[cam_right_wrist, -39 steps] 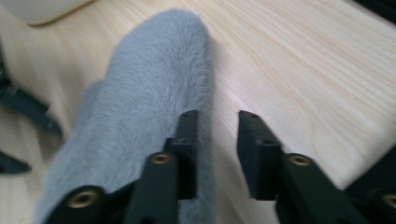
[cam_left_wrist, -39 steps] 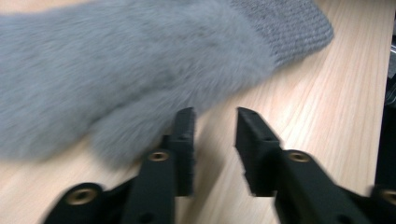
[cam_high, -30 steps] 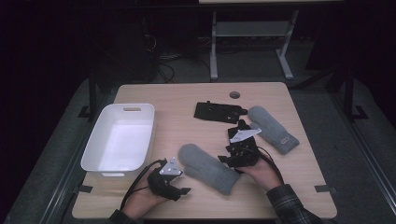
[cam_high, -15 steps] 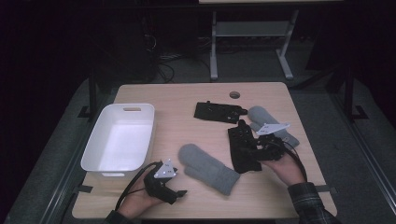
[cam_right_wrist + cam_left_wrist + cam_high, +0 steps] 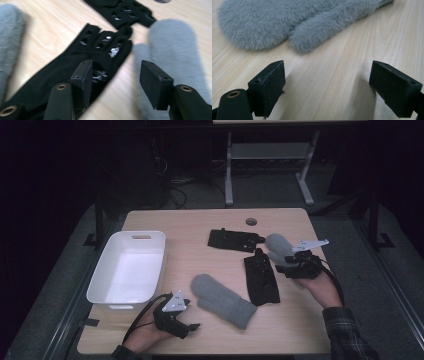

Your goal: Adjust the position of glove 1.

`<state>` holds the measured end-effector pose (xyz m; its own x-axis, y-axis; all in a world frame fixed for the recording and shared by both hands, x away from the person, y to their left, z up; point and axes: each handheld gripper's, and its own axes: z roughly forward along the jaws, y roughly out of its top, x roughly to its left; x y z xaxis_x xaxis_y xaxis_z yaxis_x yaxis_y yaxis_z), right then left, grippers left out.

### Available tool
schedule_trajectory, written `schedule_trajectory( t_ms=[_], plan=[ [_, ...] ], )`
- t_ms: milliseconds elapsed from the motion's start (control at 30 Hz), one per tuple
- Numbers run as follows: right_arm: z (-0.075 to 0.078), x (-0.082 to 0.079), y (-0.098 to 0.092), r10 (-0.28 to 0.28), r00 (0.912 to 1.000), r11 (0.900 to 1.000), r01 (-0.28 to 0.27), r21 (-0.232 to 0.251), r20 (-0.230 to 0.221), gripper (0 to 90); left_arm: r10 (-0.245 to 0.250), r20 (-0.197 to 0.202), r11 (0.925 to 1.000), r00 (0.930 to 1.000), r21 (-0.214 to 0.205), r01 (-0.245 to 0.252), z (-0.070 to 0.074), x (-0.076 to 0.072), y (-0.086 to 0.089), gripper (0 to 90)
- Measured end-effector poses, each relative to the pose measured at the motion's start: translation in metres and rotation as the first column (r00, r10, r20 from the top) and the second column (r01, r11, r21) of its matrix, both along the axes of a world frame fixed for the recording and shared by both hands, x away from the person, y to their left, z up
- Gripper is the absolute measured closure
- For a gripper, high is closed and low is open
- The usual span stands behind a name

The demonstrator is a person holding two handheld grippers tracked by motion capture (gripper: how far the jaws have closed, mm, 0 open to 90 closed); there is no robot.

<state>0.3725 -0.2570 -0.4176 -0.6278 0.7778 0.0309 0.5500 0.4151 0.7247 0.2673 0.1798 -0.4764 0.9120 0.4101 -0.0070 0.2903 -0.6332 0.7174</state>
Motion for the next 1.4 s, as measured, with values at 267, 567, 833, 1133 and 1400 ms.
schedule_trajectory(
  t_ms=[267, 567, 833, 1133, 1400],
  plan=[
    [-0.005, 0.034, -0.025, -0.053, 0.9983, 0.9986, 0.053, -0.010, -0.024, 43.3, 0.001, 0.000, 1.0000, 1.0000, 0.000, -0.001, 0.000, 0.000, 0.000, 12.6],
    [-0.015, 0.056, -0.045, -0.111, 0.9930, 0.9938, 0.112, 0.000, -0.040, 42.4, 0.001, 0.000, 1.0000, 1.0000, 0.002, -0.001, 0.000, 0.000, 0.000, 12.6],
    [-0.038, 0.066, -0.047, -0.125, 0.9864, 0.9919, 0.127, 0.007, -0.107, 47.5, 0.001, 0.001, 1.0000, 1.0000, 0.003, -0.001, 0.000, 0.000, 0.000, 12.6],
    [-0.048, 0.063, -0.045, -0.109, 0.9881, 0.9940, 0.107, -0.021, -0.109, 72.1, 0.002, 0.002, 1.0000, 1.0000, 0.003, -0.002, 0.000, 0.000, 0.000, 12.6],
    [-0.046, 0.061, -0.050, -0.091, 0.9899, 0.9953, 0.094, 0.022, -0.109, 80.8, 0.003, 0.002, 1.0000, 1.0000, 0.003, -0.003, 0.000, 0.000, 0.000, 12.6]
  ],
)
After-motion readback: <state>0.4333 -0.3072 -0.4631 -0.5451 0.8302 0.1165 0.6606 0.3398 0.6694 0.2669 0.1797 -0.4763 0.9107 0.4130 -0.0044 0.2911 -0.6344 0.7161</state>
